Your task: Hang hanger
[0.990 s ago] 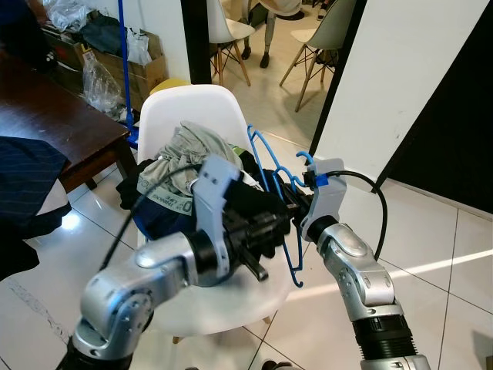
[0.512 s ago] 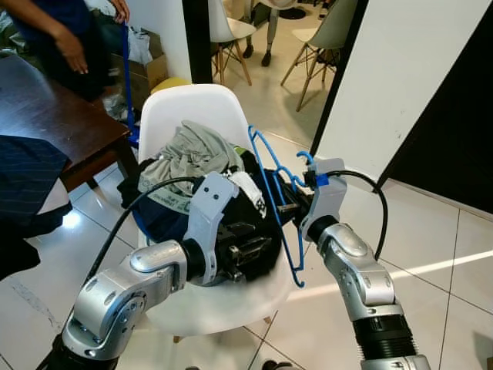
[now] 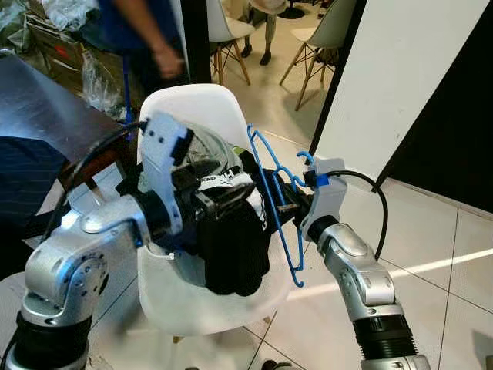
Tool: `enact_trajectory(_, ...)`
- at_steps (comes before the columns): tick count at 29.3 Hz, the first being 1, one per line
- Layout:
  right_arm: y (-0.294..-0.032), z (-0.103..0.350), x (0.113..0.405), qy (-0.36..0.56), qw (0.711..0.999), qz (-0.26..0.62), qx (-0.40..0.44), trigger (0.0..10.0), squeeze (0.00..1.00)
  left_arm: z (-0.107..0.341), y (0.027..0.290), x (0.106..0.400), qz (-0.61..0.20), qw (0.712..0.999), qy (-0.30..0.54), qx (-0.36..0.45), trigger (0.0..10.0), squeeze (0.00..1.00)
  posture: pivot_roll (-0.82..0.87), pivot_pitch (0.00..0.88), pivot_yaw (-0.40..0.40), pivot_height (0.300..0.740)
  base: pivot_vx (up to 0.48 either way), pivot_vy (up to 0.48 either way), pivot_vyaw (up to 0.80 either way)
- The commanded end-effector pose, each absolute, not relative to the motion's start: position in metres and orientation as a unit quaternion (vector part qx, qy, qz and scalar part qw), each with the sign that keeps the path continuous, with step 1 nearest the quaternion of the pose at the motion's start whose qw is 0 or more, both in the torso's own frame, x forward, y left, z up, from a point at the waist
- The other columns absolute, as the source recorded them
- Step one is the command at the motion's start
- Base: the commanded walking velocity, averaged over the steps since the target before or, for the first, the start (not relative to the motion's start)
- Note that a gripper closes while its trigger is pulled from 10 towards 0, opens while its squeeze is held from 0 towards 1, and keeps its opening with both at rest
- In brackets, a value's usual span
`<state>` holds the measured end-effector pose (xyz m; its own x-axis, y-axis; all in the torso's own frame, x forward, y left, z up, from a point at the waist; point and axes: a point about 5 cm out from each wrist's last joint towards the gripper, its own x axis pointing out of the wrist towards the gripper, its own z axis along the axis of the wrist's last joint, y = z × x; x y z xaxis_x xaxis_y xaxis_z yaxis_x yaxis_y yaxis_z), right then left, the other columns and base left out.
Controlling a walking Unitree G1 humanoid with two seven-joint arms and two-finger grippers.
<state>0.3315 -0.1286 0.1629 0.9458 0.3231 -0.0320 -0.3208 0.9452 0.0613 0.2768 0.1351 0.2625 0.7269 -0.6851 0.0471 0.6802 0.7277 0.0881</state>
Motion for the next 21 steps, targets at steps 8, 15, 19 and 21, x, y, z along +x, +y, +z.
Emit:
enact_trajectory(8, -0.129, 0.158, 0.33, 0.033, 0.985, 0.166, 0.034, 10.0, 0.0, 0.24, 0.175, 0.314, -0.219, 0.948, -0.032, 0.227, 10.0, 0.0, 0.01, 0.18, 0.011, 0.74, 0.0, 0.0, 0.0)
enact_trajectory(15, -0.129, 0.158, 0.329, 0.033, 0.985, 0.167, 0.033, 10.0, 0.0, 0.223, 0.179, 0.327, -0.24, 0.947, -0.024, 0.211, 10.0, 0.0, -0.01, 0.182, 0.012, 0.74, 0.0, 0.0, 0.0)
enact_trajectory(19, -0.131, 0.159, 0.326, 0.034, 0.985, 0.166, 0.031, 10.0, 0.0, 0.204, 0.179, 0.338, -0.294, 0.938, -0.013, 0.18, 10.0, 0.0, -0.02, 0.191, 0.013, 0.74, 0.0, 0.0, 0.0)
enact_trajectory(21, -0.131, 0.159, 0.326, 0.034, 0.985, 0.166, 0.031, 10.0, 0.0, 0.204, 0.179, 0.338, -0.294, 0.938, -0.013, 0.18, 10.0, 0.0, -0.02, 0.191, 0.013, 0.74, 0.0, 0.0, 0.0)
